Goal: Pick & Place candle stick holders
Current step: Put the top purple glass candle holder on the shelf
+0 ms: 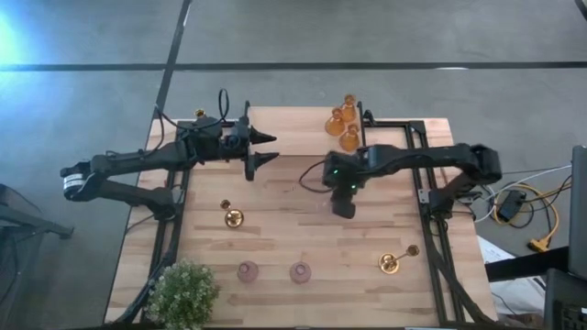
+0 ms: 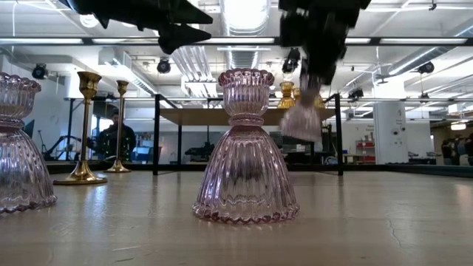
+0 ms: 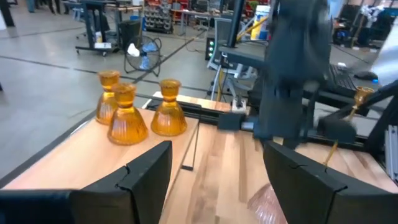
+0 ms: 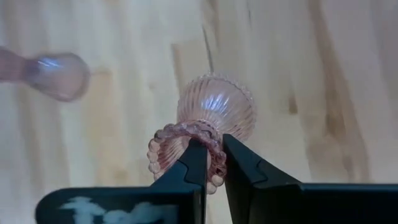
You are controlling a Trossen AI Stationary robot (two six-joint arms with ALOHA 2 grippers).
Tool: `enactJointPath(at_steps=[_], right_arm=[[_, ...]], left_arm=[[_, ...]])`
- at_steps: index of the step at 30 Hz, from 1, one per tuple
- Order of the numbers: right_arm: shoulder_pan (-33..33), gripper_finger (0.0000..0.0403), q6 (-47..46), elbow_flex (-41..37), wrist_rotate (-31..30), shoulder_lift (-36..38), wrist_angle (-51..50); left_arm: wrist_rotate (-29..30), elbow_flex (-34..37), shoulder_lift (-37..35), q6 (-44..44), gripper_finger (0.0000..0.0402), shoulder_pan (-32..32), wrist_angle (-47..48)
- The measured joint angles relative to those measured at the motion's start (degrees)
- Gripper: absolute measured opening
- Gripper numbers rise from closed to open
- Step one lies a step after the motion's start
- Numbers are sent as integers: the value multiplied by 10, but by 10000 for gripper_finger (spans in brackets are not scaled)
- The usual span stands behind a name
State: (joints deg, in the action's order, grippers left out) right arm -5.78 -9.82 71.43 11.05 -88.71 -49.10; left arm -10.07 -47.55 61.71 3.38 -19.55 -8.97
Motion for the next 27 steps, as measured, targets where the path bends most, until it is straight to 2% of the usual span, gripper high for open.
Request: enactJointPath(at_steps=[5, 10, 13, 16, 22, 27], right_arm=[[-3, 19, -34, 21, 5, 68, 0], [-16, 19, -110, 45, -64, 107, 8], [-26, 19, -147, 65, -96, 115, 19], [-35, 19, -160, 81, -122, 113, 20], [-50, 19, -172, 96, -143, 107, 24], [-50, 19, -172, 99, -142, 103, 30]], left_arm=[[5, -5, 14, -12, 257, 25, 2], [105, -49, 63, -67, 257, 86, 25], [178, -100, 112, -104, 257, 119, 66], [216, -162, 162, -133, 257, 138, 104], [231, -284, 256, -162, 257, 148, 167], [233, -359, 306, -169, 257, 148, 207]])
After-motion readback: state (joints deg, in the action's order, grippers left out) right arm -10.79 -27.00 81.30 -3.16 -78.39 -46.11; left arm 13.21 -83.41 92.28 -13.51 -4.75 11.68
